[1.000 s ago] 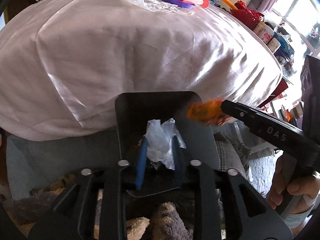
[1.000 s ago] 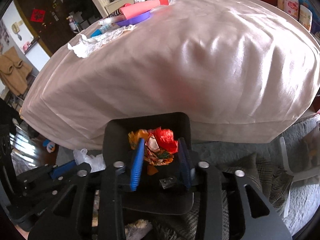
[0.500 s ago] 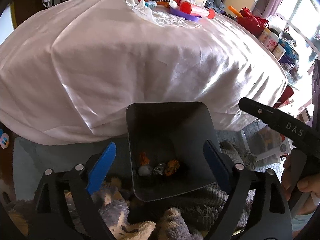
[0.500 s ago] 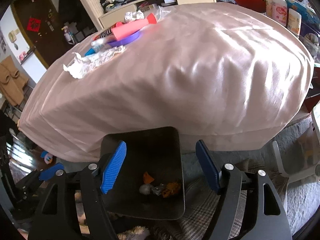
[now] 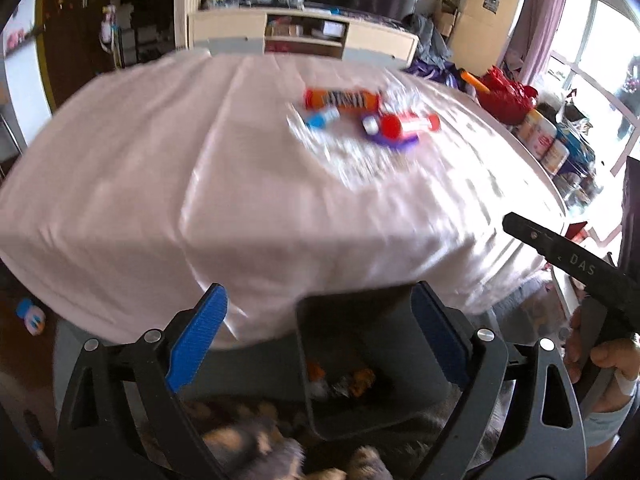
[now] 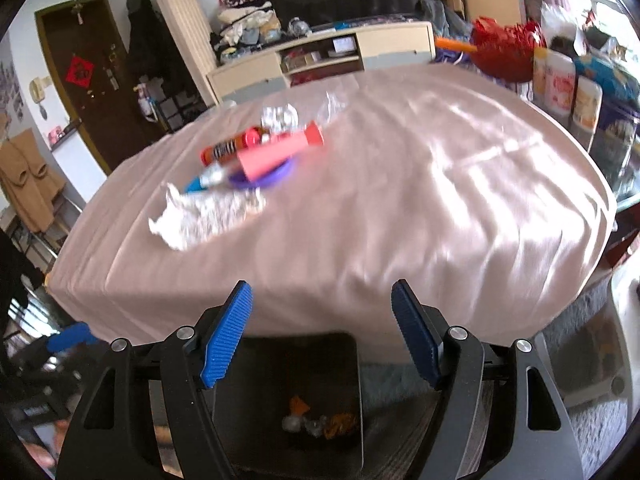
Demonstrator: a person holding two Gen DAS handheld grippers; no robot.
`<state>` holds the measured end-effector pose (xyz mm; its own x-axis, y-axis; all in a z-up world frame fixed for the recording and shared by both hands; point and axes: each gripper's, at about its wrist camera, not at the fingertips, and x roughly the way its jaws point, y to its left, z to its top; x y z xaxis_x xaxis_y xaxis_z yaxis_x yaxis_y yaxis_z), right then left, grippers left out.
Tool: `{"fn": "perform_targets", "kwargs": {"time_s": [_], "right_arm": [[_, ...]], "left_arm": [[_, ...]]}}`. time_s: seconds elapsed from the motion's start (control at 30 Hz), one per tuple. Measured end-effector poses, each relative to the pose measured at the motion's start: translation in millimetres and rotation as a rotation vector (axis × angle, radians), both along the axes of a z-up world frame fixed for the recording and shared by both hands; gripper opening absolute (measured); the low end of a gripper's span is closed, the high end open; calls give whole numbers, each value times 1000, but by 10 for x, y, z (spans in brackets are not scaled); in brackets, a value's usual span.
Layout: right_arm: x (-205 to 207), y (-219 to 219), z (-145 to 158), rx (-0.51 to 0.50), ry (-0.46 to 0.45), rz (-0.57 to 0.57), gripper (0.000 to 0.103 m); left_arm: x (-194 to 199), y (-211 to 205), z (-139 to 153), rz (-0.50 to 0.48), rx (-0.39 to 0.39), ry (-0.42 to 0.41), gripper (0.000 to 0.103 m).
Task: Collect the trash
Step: 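Pinch the white tissue on the cloth with the left tool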
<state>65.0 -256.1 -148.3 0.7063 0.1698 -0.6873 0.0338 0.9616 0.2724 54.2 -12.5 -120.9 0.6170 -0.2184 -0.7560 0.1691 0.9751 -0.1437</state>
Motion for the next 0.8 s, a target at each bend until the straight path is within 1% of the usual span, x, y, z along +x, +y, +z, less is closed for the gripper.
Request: {"fn": "perform_targets", "kwargs": {"time_s": [0.13, 0.23, 0.3, 0.4, 0.43, 0.47, 0.53, 0.63, 0.7, 0.73, 0.8], "right_arm": [[181, -5, 71, -10, -19, -10, 73], [319, 13, 96, -21, -25, -7, 73], [440, 22, 102, -28, -28, -7, 73], [595, 45, 114, -21, -29, 6, 73], [663, 71, 119, -21, -31, 19, 76], [726, 101, 126, -24, -36, 29, 87], [816, 146, 147, -32, -71, 31, 98], [959, 219, 139, -54, -73, 53, 100], [1078, 271, 115, -88, -68, 70, 99], [1125, 292, 103, -107, -66, 75, 99], [1214, 321, 83, -126, -60, 93, 99]], "left_arm": [[211, 77, 160, 2, 18, -31, 88], [396, 101, 194, 11, 28, -44, 88], [500, 105, 192, 8, 22, -36, 87], [626, 47, 178, -20, 26, -31, 79], [663, 22, 167, -28, 31, -28, 75], [714, -10, 153, -39, 35, -22, 71], [780, -57, 120, -50, 38, -10, 65], [872, -123, 62, -66, 43, 9, 60], [927, -153, 25, -73, 42, 23, 56], [962, -167, 8, -76, 39, 31, 52], [1020, -186, -19, -79, 37, 43, 49]]}}
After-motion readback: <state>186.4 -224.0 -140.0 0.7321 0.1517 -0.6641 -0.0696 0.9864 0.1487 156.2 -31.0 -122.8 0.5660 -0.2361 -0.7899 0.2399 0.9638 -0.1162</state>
